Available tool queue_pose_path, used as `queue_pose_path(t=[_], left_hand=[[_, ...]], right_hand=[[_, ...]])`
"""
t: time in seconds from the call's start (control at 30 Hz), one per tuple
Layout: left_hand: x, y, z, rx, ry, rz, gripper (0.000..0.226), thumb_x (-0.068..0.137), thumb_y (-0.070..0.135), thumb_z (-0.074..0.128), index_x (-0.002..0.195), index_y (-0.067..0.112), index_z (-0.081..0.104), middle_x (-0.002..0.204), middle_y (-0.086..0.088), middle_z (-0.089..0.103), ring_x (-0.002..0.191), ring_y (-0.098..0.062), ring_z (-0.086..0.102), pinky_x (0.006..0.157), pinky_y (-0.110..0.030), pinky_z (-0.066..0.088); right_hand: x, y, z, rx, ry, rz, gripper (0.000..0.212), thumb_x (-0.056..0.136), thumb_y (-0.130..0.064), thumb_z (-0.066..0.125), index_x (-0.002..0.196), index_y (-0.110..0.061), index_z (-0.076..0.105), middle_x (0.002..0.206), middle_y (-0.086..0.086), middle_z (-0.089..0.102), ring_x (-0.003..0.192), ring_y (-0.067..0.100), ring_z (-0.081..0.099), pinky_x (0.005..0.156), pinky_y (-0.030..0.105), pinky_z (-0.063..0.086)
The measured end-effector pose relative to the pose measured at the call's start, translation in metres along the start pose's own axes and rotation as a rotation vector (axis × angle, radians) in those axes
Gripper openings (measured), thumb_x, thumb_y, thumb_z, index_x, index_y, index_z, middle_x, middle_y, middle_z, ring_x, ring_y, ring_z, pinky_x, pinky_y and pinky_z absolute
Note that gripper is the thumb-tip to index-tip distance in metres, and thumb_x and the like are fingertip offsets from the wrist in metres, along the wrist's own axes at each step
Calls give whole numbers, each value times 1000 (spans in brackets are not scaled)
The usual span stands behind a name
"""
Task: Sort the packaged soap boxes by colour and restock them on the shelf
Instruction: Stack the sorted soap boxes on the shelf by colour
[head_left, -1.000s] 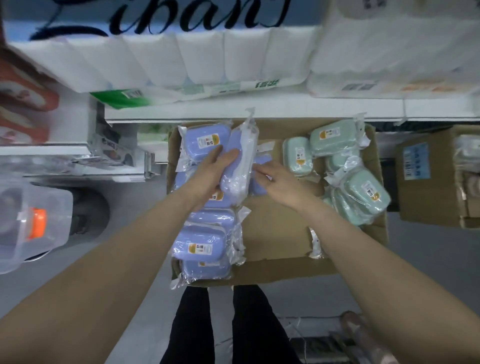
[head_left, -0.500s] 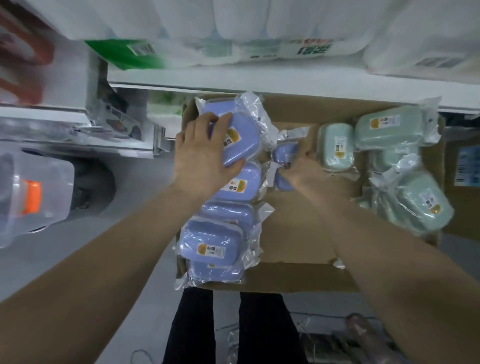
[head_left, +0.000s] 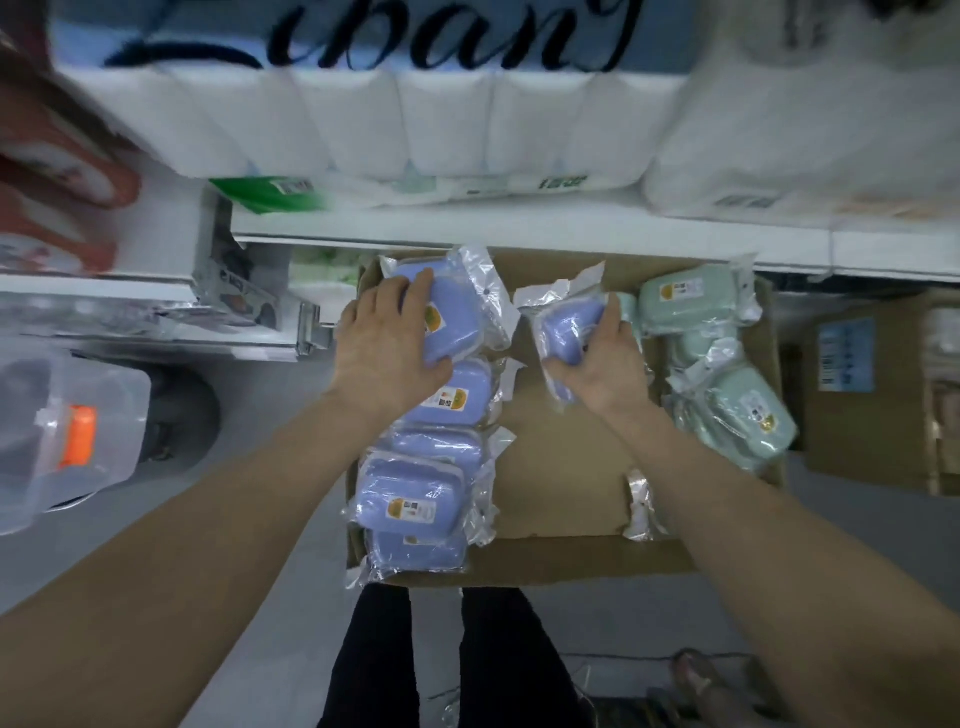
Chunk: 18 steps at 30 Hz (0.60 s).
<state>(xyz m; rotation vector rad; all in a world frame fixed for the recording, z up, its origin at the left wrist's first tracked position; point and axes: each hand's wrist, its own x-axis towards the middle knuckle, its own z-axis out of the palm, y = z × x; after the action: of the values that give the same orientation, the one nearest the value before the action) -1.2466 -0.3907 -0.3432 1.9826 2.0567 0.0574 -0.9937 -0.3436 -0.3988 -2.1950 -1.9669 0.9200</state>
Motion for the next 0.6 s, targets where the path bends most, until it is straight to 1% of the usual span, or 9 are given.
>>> queue_pose_path(t=[0.1,0.2,0.27,0.33,0.43,0.53,0.6], left_hand=[[-13,6,-38,22,49,24,93,67,42,75,144,6,36,124,-16,50,112,-37,52,96,-47,41],[-26,11,-85,2,79,8,96,67,52,75,143,7,36,122,-16,51,107,-37,54,91,-46,44],[-36,14,-118,22,118,1,97,68,63,67,142,8,37,119,-14,52,104,-35,55,87,-44,45],[-47,15,-147,35,187,3,96,68,66,66,140,8,40,117,-15,54,103,-36,56,83,-43,47],[-60,14,-185,59,262,-27,95,69,66,68,140,9,39,116,-13,55,102,-33,55,84,-42,46],[-73,11,-217,64,359,-43,95,69,72,56,139,11,40,115,-12,58,103,-34,54,85,-44,48],[-75,7,-234,73,401,-43,96,68,74,47,139,10,40,115,-12,60,103,-35,55,85,-43,47]], right_hand=[[-23,-13,-44,-47,41,-68,106,74,-48,78,149,1,22,134,21,48,120,38,48,95,40,41],[-47,-32,-89,-91,65,-146,102,75,-53,76,147,0,26,131,21,49,119,39,49,90,40,43],[-64,-49,-118,-100,80,-216,105,77,-55,73,150,-1,20,132,21,49,118,39,49,90,41,44],[-80,-68,-146,-115,108,-292,107,79,-59,69,153,-3,15,129,20,49,114,38,51,89,42,46],[-99,-96,-186,-176,182,-431,104,79,-61,67,152,-5,19,129,16,47,113,34,52,87,39,47],[-114,-124,-221,-274,255,-568,95,78,-62,66,148,-11,28,126,12,47,110,33,53,81,38,47],[-119,-141,-242,-332,283,-610,93,78,-64,64,149,-14,29,125,10,48,108,32,54,78,36,46]])
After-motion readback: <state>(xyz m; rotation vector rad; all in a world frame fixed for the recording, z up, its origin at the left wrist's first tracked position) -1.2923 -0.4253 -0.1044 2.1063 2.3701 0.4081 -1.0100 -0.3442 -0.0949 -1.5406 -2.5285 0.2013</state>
